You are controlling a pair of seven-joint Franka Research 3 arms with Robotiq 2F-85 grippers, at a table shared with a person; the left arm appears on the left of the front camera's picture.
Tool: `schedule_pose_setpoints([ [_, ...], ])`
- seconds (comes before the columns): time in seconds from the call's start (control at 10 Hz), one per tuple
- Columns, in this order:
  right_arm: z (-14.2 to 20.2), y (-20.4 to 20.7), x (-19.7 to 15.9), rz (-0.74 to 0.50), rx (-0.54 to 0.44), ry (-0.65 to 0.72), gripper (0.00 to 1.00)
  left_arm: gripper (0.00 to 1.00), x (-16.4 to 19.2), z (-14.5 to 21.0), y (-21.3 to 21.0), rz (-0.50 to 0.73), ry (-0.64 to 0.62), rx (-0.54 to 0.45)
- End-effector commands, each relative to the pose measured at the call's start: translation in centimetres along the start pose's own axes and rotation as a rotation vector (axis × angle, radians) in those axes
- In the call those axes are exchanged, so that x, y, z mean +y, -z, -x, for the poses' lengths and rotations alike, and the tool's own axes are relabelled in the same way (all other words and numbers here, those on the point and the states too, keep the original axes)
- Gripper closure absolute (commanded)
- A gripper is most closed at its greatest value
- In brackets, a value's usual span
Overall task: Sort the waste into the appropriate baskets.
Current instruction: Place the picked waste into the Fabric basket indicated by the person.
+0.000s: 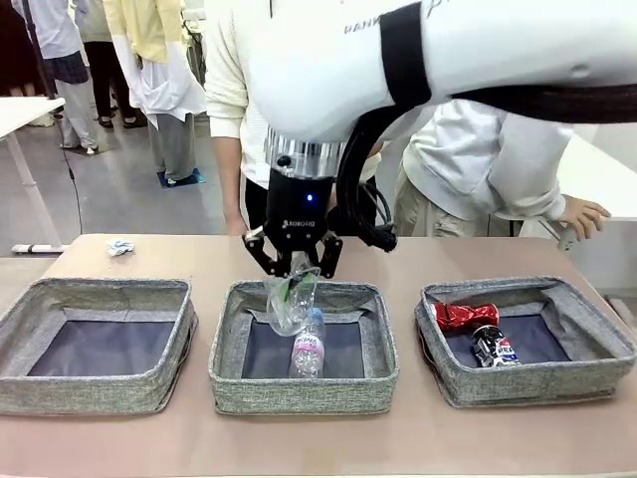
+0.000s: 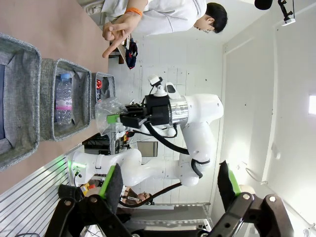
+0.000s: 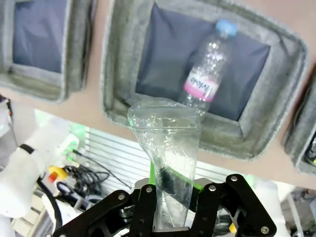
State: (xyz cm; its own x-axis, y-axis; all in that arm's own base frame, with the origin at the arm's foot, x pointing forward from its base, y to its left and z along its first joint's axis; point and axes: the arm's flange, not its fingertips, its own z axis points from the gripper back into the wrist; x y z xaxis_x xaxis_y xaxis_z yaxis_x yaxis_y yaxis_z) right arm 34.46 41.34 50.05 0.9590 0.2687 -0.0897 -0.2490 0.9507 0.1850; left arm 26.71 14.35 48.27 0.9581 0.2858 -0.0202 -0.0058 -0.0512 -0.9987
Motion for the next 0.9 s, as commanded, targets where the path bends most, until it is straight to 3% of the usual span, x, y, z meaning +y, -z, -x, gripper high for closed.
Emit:
schedule_pose_setpoints([
  [0.0,0.83,0.09,-0.73,-0.049,-0.015,-0.026,0.98,0.00,-0.28,0.16,0.22,0.024,0.012,-0.002],
  [0.1,0.71,0.08,-0.93,-0.061,-0.024,-0.016,0.40,0.00,-0.28,0.16,0.22,0.024,0.012,-0.002],
  [0.2,0.59,-0.14,-1.04,-0.059,-0.044,-0.003,0.40,0.00,-0.28,0.16,0.22,0.024,0.012,-0.002],
  [0.3,0.51,-0.46,-1.18,-0.064,-0.075,0.016,0.00,0.00,-0.28,0.16,0.22,0.024,0.012,-0.002],
  [0.5,0.47,-0.72,-1.37,-0.094,-0.086,0.017,0.00,0.00,-0.28,0.16,0.22,0.024,0.012,-0.002],
  [0.6,0.46,-0.71,-1.35,-0.096,-0.084,0.019,0.16,0.00,-0.28,0.16,0.22,0.024,0.012,-0.002],
  [0.8,0.41,-0.80,-1.36,-0.128,-0.071,0.005,0.00,0.00,-0.28,0.16,0.22,0.024,0.012,-0.002],
])
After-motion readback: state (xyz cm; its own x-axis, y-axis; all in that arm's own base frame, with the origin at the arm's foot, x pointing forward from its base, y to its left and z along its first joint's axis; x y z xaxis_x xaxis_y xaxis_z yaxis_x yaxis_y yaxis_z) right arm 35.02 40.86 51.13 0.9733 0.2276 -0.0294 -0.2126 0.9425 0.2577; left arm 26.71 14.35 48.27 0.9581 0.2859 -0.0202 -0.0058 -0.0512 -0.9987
